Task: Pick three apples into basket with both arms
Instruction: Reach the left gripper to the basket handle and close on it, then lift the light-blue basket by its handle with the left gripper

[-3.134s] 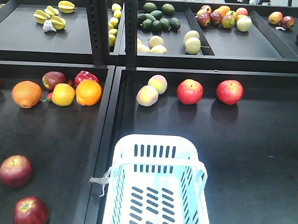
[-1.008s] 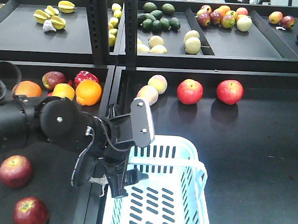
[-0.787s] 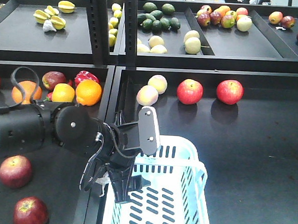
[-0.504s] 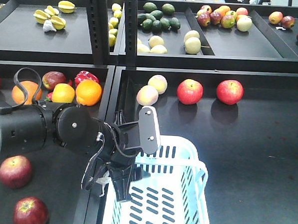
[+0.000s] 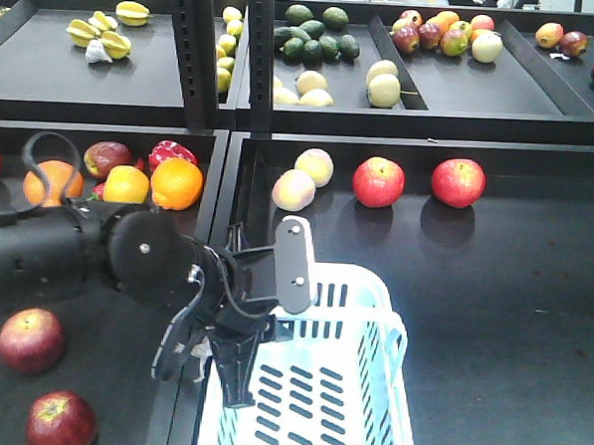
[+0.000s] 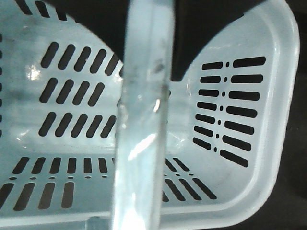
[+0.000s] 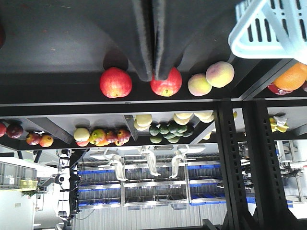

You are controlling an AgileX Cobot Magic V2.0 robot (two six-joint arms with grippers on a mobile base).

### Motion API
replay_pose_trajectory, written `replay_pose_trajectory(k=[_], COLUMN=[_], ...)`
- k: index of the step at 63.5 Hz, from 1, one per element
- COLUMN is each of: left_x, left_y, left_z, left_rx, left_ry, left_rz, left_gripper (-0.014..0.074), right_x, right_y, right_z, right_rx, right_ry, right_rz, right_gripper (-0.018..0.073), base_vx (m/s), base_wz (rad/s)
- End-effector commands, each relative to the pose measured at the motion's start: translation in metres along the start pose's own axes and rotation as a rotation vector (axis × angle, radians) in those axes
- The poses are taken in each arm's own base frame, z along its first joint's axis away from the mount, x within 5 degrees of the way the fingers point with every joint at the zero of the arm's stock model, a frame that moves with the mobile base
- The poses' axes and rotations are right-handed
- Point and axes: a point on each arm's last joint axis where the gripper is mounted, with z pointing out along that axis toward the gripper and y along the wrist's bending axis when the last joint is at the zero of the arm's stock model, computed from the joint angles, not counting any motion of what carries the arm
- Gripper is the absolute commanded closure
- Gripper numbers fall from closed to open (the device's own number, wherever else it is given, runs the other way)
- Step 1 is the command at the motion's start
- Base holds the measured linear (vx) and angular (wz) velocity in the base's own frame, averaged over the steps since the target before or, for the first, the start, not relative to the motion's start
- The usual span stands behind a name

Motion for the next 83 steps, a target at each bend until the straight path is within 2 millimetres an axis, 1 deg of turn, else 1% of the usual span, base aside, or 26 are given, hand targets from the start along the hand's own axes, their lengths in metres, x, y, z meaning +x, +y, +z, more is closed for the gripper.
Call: replay_pose_trajectory(k=[1,8,16,25,35,41,50,57,63,70,83], left_x=[-0.021,-0.027,-0.027,-0.021,-0.010,-0.004,0.003,0.010,0.017,0.024,0.030], left_y=[0.006,0.004,-0.002,-0.009,-0.018,-0.026,-0.044,-0.058,-0.070,-0.081,-0.091], left_z=[-0.041,-0.069,-0.103,-0.139,-0.179,-0.204,-0.243,-0.266,-0.283,-0.297,-0.310], left_rx=[-0.106,-0.162,-0.213,-0.275,-0.374,-0.430,-0.494,-0.528,-0.551,-0.569,-0.595], left_ry=[-0.109,-0.145,-0.134,-0.100,-0.041,-0.043,-0.116,-0.155,-0.178,-0.197,-0.227], left_rz=[0.015,0.056,0.133,0.095,0.060,0.035,-0.006,-0.006,-0.006,-0.006,-0.003], left_gripper=[0.0604,0.0604,0.0604,0.0604,0.0604,0.0604,0.0604,0.0604,0.0604,0.0604,0.0604], right_x=[-0.002,-0.002,-0.002,-0.002,-0.002,-0.002,-0.002,-0.002,-0.002,-0.002,-0.002], right_y=[0.000,0.000,0.000,0.000,0.000,0.000,0.000,0.000,0.000,0.000,0.000], right_z=[-0.001,-0.001,-0.001,-0.001,-0.001,-0.001,-0.001,-0.001,-0.001,-0.001,-0.001], right_rx=[-0.003,-0.003,-0.003,-0.003,-0.003,-0.003,-0.003,-0.003,-0.003,-0.003,-0.003], right_ry=[-0.065,-0.065,-0.065,-0.065,-0.065,-0.065,-0.065,-0.065,-0.065,-0.065,-0.065], right_rz=[-0.010,-0.010,-0.010,-0.010,-0.010,-0.010,-0.010,-0.010,-0.010,-0.010,-0.010], right_gripper=[0.0568,0.0568,0.0568,0.0568,0.0568,0.0568,0.0568,0.0568,0.0568,0.0568,0.0568], base_vx=[0.00,0.00,0.00,0.00,0.00,0.00,0.00,0.00,0.00,0.00,0.00], base_wz=[0.00,0.00,0.00,0.00,0.00,0.00,0.00,0.00,0.00,0.00,0.00])
